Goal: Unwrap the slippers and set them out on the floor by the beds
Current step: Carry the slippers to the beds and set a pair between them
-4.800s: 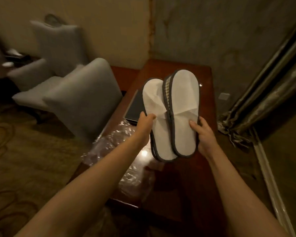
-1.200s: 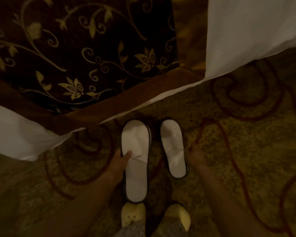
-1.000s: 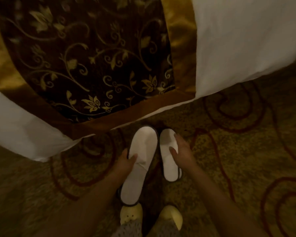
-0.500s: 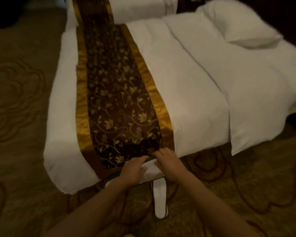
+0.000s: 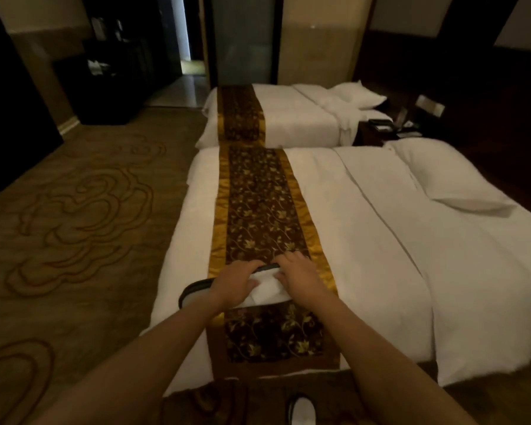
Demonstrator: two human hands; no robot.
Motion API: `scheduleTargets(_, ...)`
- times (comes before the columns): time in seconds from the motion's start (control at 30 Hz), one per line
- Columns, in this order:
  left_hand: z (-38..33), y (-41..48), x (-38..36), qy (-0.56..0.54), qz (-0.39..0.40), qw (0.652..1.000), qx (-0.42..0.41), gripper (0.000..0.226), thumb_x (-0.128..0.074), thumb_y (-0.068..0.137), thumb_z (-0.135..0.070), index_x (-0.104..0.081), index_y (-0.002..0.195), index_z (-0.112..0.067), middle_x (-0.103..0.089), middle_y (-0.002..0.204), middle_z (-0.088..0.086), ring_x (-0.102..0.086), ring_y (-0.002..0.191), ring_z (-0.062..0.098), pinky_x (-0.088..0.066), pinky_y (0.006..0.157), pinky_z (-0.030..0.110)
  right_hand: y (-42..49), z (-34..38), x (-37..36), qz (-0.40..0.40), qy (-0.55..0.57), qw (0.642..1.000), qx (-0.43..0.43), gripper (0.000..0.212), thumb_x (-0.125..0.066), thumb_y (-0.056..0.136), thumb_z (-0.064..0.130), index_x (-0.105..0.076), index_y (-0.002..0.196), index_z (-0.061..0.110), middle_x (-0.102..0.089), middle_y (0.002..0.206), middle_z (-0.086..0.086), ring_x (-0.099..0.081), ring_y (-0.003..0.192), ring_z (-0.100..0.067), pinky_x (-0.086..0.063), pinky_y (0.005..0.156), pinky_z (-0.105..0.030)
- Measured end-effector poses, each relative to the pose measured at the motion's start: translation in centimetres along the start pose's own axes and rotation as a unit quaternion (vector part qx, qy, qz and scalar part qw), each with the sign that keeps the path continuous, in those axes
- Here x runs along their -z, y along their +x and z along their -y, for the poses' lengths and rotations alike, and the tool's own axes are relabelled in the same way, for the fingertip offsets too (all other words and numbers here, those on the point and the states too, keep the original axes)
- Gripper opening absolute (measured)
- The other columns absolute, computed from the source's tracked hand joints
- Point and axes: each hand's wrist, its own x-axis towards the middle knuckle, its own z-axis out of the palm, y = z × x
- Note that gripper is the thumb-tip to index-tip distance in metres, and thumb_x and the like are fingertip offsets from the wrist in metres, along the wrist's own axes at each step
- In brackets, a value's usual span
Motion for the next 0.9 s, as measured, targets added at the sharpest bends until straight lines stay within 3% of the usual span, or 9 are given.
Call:
scheduleTargets(0.4,16.5,-4.1,13.4,0.029,-0.02,0.999,-0.024,0.037,-0.053,0.092,-0.024,-0.052,0.128,-0.016,-0.062,0.123,0.011,-0.056,0.111,0.027,-0.044,0.093,0.037,10.9,18.4,-1.5,-0.01,0.011,1.0,-0.022,0.03,-0.042,0.096,0.024,-0.05,0.121,0.01,-0.052,0.123,-0.011,-0.043,0.113,-0.028,-0.037,0.094,-0.04)
scheduleTargets(0.9,38.2,-6.7,25.9,0.03,-0.064,0.996,0.057,0.036,-0.052,0.092,-0.026,-0.052,0.127,-0.017,-0.061,0.124,0.012,-0.056,0.111,0.03,-0.045,0.092,0.038,30.0,36.4,-7.4,0.013,-0.021,0.998,0.053,0.029,-0.045,0.094,0.023,-0.055,0.12,0.013,-0.057,0.12,-0.012,-0.049,0.109,-0.029,-0.039,0.091,-0.038)
